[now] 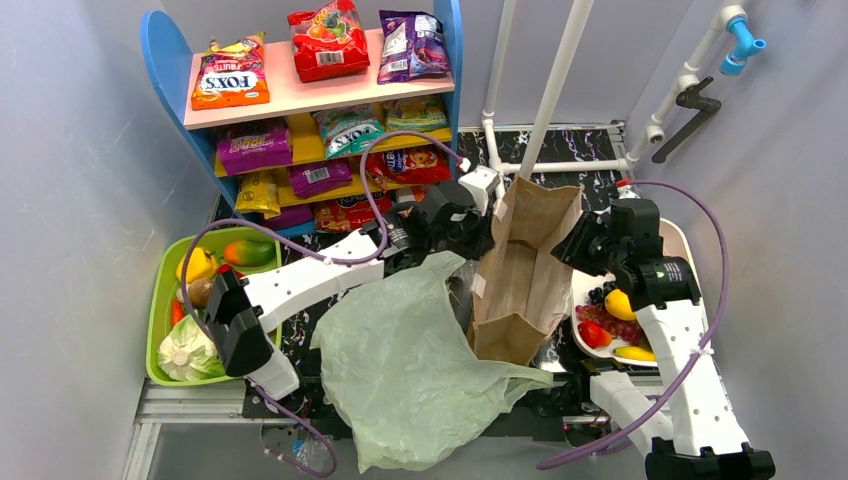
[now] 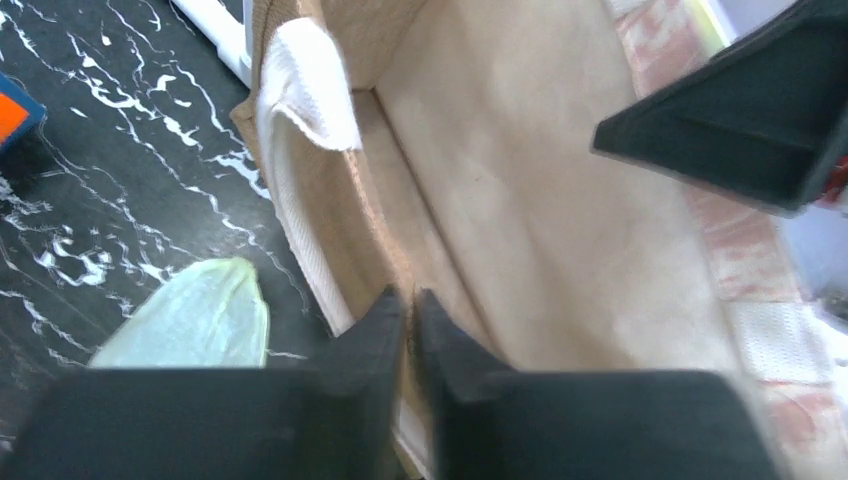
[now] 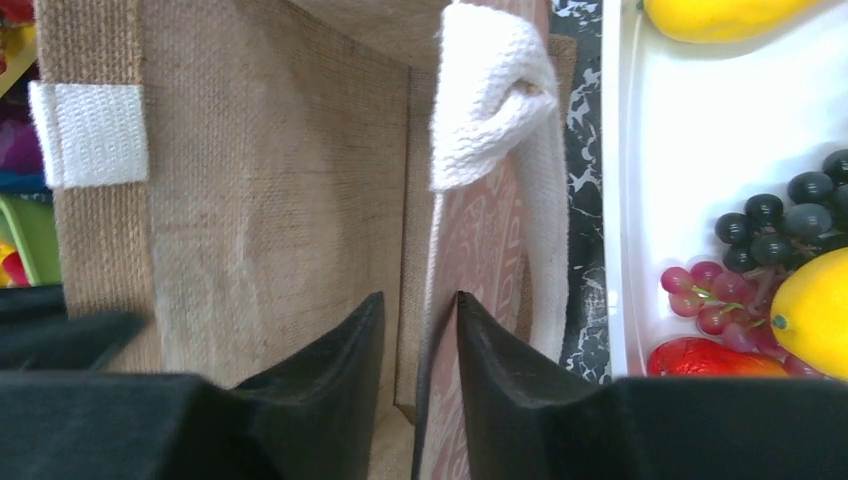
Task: Place the food into the grocery bag and tie it
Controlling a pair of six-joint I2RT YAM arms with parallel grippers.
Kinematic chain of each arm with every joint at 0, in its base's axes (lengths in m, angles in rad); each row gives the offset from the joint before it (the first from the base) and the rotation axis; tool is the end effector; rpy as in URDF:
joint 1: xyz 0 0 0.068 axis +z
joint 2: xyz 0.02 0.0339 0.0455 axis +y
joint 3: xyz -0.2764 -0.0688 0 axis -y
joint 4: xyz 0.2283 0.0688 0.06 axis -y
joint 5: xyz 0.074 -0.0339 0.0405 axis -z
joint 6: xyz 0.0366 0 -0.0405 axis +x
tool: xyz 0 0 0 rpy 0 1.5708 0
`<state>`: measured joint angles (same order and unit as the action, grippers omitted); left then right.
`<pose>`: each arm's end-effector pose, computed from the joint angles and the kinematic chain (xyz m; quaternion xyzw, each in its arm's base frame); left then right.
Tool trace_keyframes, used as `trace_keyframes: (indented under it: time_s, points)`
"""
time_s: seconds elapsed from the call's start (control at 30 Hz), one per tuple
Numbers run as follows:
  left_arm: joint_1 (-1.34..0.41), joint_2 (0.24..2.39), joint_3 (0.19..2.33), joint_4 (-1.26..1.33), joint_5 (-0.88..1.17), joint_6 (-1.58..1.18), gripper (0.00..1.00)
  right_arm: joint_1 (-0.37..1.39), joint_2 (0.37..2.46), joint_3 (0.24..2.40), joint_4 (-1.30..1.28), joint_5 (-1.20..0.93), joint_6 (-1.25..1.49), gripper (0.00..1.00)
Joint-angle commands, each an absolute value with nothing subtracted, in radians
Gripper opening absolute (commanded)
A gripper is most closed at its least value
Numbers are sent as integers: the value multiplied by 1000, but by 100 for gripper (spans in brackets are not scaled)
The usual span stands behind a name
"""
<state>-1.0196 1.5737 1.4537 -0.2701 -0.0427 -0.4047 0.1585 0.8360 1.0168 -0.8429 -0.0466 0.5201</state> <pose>0.1882 -0.3032 0.3801 0.2400 0.7952 -0.3502 0.4329 0.1337 0.0231 0.3507 0.1515 0.8855 0.1658 0.4068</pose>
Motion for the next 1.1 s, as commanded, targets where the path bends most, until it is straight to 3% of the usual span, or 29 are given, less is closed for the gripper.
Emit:
trace_keyframes:
  time_s: [0.0, 0.43, 0.5, 0.63, 0.73, 0.8, 0.83, 0.9, 1.07]
  points:
    - [-1034, 1561, 1418, -303, -57, -418, 0, 163, 839, 1053, -797, -120, 514, 35]
    - [-1088, 1324, 1258, -353, -163, -609, 0, 164, 934, 1126, -749, -153, 498, 21]
    - [-1088, 1310, 1244, -360, -186, -607, 4, 164, 940, 1129, -740, -157, 497, 19]
    - [-1088, 1322, 1251, -397, -240, -586, 29, 164, 943, 1126, -724, -170, 497, 11]
    - [-1088, 1329, 1272, -417, -269, -568, 58, 164, 940, 1131, -723, -158, 497, 1]
    - [-1088, 1329, 1296, -442, -296, -550, 81, 164, 939, 1141, -723, -152, 497, 1]
    - [-1086, 1328, 1315, -455, -316, -537, 87, 164, 938, 1147, -723, -149, 499, 1]
    - [-1081, 1326, 1360, -497, -362, -506, 94, 165, 938, 1159, -722, -146, 502, 1]
    - [-1015, 1351, 1537, -657, -412, -420, 98, 166, 947, 1168, -710, -147, 511, 1]
